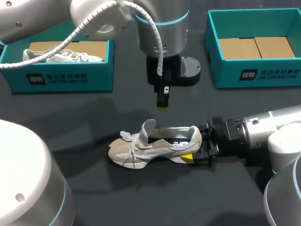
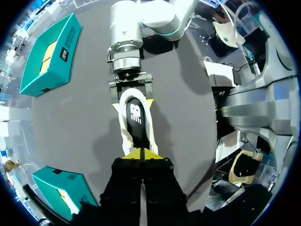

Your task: Take the shoe out of the shoebox, open the shoe tongue, remove and reinsert the insole, then place the shoe into the shoebox

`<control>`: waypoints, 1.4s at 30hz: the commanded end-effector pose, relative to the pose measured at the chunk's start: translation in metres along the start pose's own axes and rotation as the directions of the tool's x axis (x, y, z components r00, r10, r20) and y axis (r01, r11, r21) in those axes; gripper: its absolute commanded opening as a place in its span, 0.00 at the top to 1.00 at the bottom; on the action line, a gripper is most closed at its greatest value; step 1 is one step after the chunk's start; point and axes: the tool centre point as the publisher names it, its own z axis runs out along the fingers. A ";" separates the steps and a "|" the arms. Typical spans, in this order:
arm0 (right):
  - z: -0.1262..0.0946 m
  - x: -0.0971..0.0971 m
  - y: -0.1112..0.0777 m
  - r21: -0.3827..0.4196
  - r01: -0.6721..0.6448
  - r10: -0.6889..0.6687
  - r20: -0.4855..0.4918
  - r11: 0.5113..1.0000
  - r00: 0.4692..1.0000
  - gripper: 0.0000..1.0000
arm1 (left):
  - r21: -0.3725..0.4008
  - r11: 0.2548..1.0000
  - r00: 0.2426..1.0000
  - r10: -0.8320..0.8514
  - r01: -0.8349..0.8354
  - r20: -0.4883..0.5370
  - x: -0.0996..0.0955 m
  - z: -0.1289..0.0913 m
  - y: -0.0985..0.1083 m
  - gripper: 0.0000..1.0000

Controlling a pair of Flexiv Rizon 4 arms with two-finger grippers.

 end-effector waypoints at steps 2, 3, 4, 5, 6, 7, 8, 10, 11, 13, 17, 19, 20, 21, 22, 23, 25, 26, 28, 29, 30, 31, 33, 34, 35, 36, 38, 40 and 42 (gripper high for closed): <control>0.000 0.001 0.001 0.002 0.000 0.000 0.001 1.000 1.000 1.00 | 0.024 0.999 1.000 0.024 -0.024 -0.013 -0.010 0.035 -0.009 1.00; 0.000 0.001 0.001 0.002 0.000 0.000 0.001 1.000 1.000 1.00 | 0.024 0.999 1.000 0.024 -0.024 -0.013 -0.010 0.035 -0.009 1.00; 0.000 0.001 0.001 0.002 0.000 0.000 0.001 1.000 1.000 1.00 | 0.024 0.999 1.000 0.024 -0.024 -0.013 -0.010 0.035 -0.009 1.00; 0.000 0.001 0.001 0.002 0.000 0.000 0.001 1.000 1.000 1.00 | 0.024 0.999 1.000 0.024 -0.024 -0.013 -0.010 0.035 -0.009 1.00; 0.000 0.001 0.001 0.002 0.000 0.000 0.001 1.000 1.000 1.00 | 0.024 0.999 1.000 0.024 -0.024 -0.013 -0.010 0.035 -0.009 1.00; 0.000 0.001 0.001 0.002 0.000 0.000 0.001 1.000 1.000 1.00 | 0.024 0.999 1.000 0.024 -0.024 -0.013 -0.010 0.035 -0.009 1.00; 0.000 0.001 0.001 0.002 0.000 0.000 0.001 1.000 1.000 1.00 | 0.024 0.999 1.000 0.024 -0.024 -0.013 -0.010 0.035 -0.009 1.00; 0.000 0.001 0.001 0.002 0.000 0.000 0.001 1.000 1.000 1.00 | 0.024 0.999 1.000 0.024 -0.024 -0.013 -0.010 0.035 -0.009 1.00; 0.000 0.001 0.001 0.002 0.000 0.000 0.001 1.000 1.000 1.00 | 0.024 0.999 1.000 0.024 -0.024 -0.013 -0.010 0.035 -0.009 1.00; 0.000 0.001 0.001 0.002 0.000 0.000 0.001 1.000 1.000 1.00 | 0.024 0.999 1.000 0.024 -0.024 -0.013 -0.010 0.035 -0.009 1.00; 0.000 0.001 0.001 0.002 0.000 0.000 0.001 1.000 1.000 1.00 | 0.006 1.000 0.998 0.004 -0.004 -0.059 -0.013 0.055 -0.013 1.00; 0.000 0.001 0.001 0.002 0.000 0.000 0.001 1.000 1.000 1.00 | 0.013 1.000 0.997 -0.010 0.011 -0.071 -0.013 0.065 -0.014 1.00; 0.000 0.001 0.001 0.002 0.000 0.000 0.001 1.000 1.000 1.00 | 0.011 1.000 0.997 -0.020 0.021 -0.075 -0.014 0.070 -0.015 1.00; 0.000 0.001 0.001 0.002 0.000 0.000 0.001 1.000 1.000 1.00 | 0.011 1.000 0.995 -0.028 0.029 -0.092 -0.014 0.076 -0.015 1.00; 0.000 0.001 0.001 0.002 0.000 0.000 0.001 1.000 1.000 1.00 | 0.014 0.999 0.993 -0.029 0.031 -0.112 -0.014 0.080 -0.014 1.00; 0.000 0.001 0.001 0.002 0.000 0.000 0.001 1.000 1.000 1.00 | 0.014 0.999 0.993 -0.029 0.031 -0.112 -0.014 0.080 -0.014 1.00; 0.000 0.001 0.001 0.002 0.000 0.000 0.001 1.000 1.000 1.00 | 0.014 0.999 0.993 -0.029 0.031 -0.112 -0.014 0.080 -0.014 1.00; 0.000 0.001 0.001 0.002 0.000 0.000 0.001 1.000 1.000 1.00 | 0.014 0.999 0.993 -0.029 0.031 -0.112 -0.014 0.080 -0.014 1.00; 0.000 0.001 0.001 0.002 0.000 0.000 0.001 1.000 1.000 1.00 | 0.014 0.999 0.993 -0.029 0.031 -0.112 -0.014 0.080 -0.014 1.00; 0.000 0.001 0.001 0.002 0.000 0.000 0.001 1.000 1.000 1.00 | 0.014 0.999 0.993 -0.029 0.031 -0.112 -0.014 0.080 -0.014 1.00; 0.000 0.001 0.001 0.002 0.000 0.000 0.001 1.000 1.000 1.00 | 0.014 0.999 0.993 -0.029 0.031 -0.112 -0.014 0.080 -0.014 1.00; 0.000 0.001 0.001 0.002 0.000 0.000 0.001 1.000 1.000 1.00 | 0.014 0.999 0.993 -0.029 0.031 -0.112 -0.014 0.080 -0.014 1.00; 0.000 0.001 0.001 0.002 0.000 0.000 0.001 1.000 1.000 1.00 | 0.014 0.999 0.993 -0.029 0.031 -0.112 -0.014 0.080 -0.014 1.00; 0.000 0.001 0.001 0.002 0.000 0.000 0.001 1.000 1.000 1.00 | 0.009 1.000 0.994 -0.027 0.028 -0.102 -0.014 0.083 -0.018 1.00; 0.000 0.001 0.001 0.002 0.000 0.000 0.001 1.000 1.000 1.00 | -0.003 0.999 0.994 -0.033 0.033 -0.107 -0.015 0.088 -0.021 1.00; 0.000 0.001 0.001 0.002 0.000 0.000 0.001 1.000 1.000 1.00 | -0.016 1.000 0.993 -0.026 0.024 -0.111 -0.014 0.093 -0.024 1.00; 0.000 0.001 0.001 0.002 0.000 0.000 0.001 1.000 1.000 1.00 | -0.032 0.999 0.993 -0.034 0.030 -0.113 -0.013 0.103 -0.028 1.00; 0.000 0.001 0.001 0.002 0.000 0.000 0.001 1.000 1.000 1.00 | -0.040 0.999 0.990 -0.038 0.033 -0.137 -0.012 0.110 -0.028 1.00; 0.000 0.001 0.001 0.002 0.000 0.000 0.001 1.000 1.000 1.00 | -0.050 0.997 0.987 -0.062 0.055 -0.147 -0.013 0.118 -0.028 1.00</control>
